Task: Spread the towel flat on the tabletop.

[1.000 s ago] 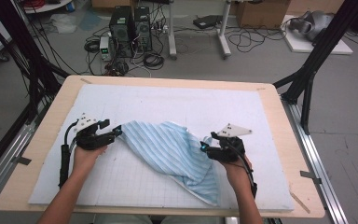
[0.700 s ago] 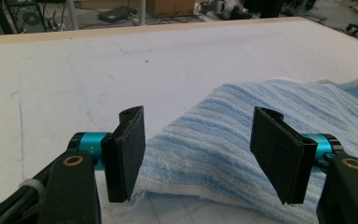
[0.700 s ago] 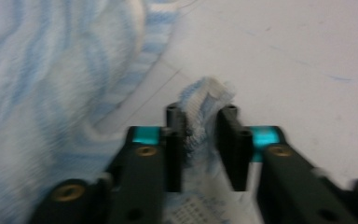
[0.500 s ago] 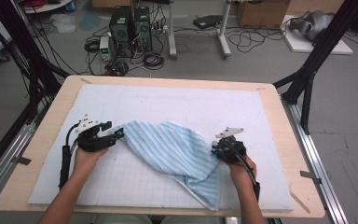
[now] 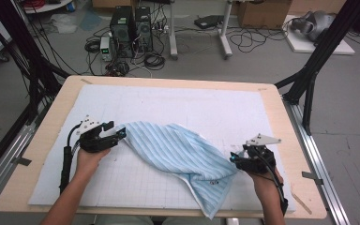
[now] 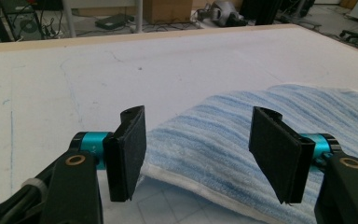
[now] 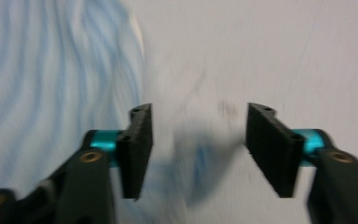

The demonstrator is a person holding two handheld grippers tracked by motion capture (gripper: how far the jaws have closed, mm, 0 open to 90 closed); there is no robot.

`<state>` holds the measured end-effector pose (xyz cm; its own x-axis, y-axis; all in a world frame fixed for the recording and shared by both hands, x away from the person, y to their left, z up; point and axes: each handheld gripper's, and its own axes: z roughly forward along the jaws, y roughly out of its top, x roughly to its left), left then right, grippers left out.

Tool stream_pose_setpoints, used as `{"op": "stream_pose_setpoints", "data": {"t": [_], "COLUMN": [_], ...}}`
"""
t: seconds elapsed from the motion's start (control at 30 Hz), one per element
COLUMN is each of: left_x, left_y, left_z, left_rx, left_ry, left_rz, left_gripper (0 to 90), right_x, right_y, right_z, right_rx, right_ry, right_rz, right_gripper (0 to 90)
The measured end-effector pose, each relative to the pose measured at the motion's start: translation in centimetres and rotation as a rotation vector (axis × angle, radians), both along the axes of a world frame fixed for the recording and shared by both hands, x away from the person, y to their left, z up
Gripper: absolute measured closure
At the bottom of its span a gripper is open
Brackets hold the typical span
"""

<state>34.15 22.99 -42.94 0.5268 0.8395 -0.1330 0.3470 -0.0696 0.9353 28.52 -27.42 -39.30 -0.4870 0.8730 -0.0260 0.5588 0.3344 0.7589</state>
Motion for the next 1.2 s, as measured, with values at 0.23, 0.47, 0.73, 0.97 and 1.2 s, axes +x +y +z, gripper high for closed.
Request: {"op": "stream_pose_setpoints", "data": {"t": [0.23,0.47,0.73,0.97,1.2], "left_x": [-0.2,-0.4,-0.4,-0.5,-0.5], "left_y": [0.1,-0.4,-0.6,-0.9,-1.1], "left_z": [0.2,0.2,0.1,0.1,0.0], "left_rx": [-0.006,0.001,0.005,0.001,-0.002], "left_ry": [-0.003,0.004,0.007,0.004,0.008], "left_rz": [-0.005,-0.02,-0.028,-0.03,-0.037], "left_gripper": [37.3,37.4,37.4,37.5,37.9], "right_x": [5.8,11.5,10.9,6.6,2.6], "right_y": [6.3,11.3,10.5,7.1,3.8], "right_z": [0.1,-3.5,-4.3,-3.0,-2.8], "right_rx": [0.051,0.067,0.023,0.07,0.04], "right_ry": [-0.01,0.141,0.19,0.106,0.086], "right_rz": [0.13,0.144,0.204,0.222,0.198], "right_gripper": [37.5,41.7,87.0,87.4,87.4]}}
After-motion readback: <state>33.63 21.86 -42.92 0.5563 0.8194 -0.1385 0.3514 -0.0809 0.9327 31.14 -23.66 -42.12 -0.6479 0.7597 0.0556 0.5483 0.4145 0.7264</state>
